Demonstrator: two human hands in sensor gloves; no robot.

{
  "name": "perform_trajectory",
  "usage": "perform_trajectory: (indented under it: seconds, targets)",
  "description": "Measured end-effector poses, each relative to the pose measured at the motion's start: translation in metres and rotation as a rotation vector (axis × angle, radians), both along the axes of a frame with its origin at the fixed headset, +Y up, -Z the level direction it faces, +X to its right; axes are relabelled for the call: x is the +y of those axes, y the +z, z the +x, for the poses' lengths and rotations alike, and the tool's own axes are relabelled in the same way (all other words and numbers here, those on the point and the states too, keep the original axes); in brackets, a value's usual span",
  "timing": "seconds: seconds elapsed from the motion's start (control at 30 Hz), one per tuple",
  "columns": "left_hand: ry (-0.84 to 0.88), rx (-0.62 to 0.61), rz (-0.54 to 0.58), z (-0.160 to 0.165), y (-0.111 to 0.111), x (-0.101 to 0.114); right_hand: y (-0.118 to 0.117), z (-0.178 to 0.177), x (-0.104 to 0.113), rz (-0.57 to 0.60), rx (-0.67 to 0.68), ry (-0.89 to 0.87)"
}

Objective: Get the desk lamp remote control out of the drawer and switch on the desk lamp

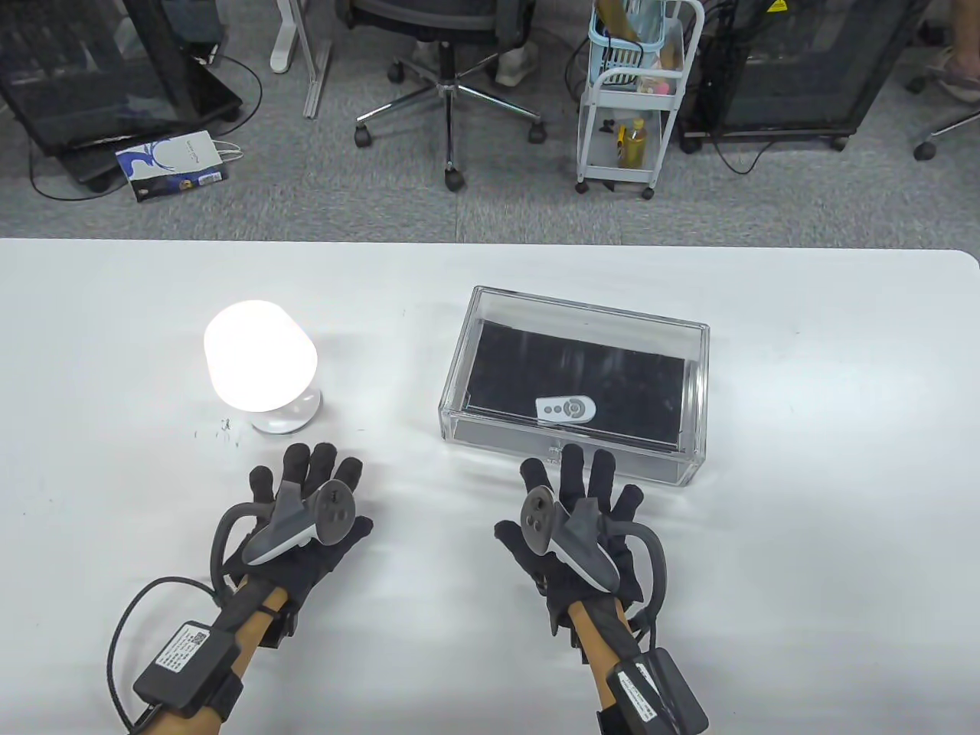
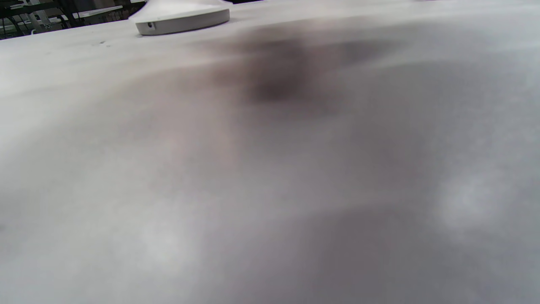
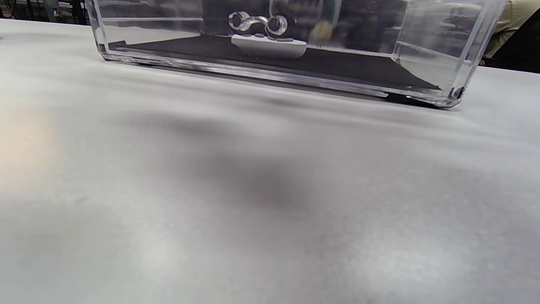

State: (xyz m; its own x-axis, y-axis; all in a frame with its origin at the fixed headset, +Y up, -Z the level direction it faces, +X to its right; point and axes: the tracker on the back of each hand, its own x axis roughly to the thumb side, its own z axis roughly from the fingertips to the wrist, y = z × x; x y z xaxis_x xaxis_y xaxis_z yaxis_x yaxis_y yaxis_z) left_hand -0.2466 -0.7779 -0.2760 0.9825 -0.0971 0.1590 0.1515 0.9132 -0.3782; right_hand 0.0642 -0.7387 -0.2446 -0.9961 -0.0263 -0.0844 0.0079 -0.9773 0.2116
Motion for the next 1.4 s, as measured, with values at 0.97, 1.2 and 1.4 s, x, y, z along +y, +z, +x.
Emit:
perform_trajectory:
  seconds: [0.97,1.2,1.4]
  targets:
    - [-0.009,0.007,-0.025,0.0005,0.0013,-0.0004,-0.0010,0.0010,-0.0003,-0.025,-0.010,0.011]
    - [-0.012,0.004,-0.028,0.0011,0.0017,-0.0007,-0.0012,0.0012,-0.0007,-0.027,-0.011,0.010]
    - [-0.010,0.004,-0.028,0.0010,0.0017,-0.0008,-0.0015,0.0018,-0.0011,-0.031,-0.013,0.007]
